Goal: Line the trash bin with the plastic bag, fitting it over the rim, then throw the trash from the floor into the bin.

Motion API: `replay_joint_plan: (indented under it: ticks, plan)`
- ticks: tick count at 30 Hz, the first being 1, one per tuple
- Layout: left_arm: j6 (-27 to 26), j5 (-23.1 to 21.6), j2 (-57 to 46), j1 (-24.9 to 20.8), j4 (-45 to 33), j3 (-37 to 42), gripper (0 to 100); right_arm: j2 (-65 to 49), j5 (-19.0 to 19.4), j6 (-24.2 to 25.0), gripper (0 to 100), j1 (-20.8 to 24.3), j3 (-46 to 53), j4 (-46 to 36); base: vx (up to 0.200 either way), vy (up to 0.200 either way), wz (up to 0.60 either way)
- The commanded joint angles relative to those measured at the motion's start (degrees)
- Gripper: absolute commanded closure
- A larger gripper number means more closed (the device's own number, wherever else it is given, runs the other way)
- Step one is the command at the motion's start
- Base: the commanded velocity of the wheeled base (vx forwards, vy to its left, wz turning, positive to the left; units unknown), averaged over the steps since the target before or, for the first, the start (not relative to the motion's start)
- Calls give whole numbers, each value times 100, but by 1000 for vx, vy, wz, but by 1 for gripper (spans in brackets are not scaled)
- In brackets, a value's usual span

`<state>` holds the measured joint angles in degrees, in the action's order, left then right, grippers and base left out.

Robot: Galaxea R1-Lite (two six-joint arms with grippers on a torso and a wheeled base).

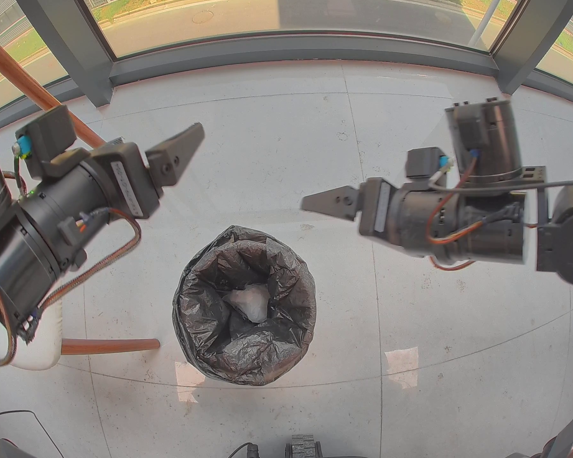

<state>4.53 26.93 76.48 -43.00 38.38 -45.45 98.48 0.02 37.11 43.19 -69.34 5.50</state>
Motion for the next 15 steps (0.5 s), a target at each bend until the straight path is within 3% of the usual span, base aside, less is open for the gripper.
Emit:
replay_joint_plan:
  ticks: [1,3,4,6,10,15]
  plan:
    - [39,621,-257,608,-67,-289,0,-1472,-275,51,0,-979,1028,-189,0,0,0]
    - [91,805,-459,916,-208,-289,0,-1920,-336,-19,0,-1515,1441,-181,0,0,0]
    - [91,805,-459,916,-208,-289,0,-1920,-336,-19,0,-1515,1441,-181,0,0,0]
    - [276,937,-837,1443,-568,-289,0,-2641,-336,-248,0,-2368,2012,-172,0,0,0]
    - [584,1236,-1276,2269,-1069,-272,0,-3616,-345,-397,0,-3396,2786,-119,0,0,0]
    - [926,1561,-2023,2929,-1974,133,0,-4583,-433,-424,0,-4003,3366,-207,0,0,0]
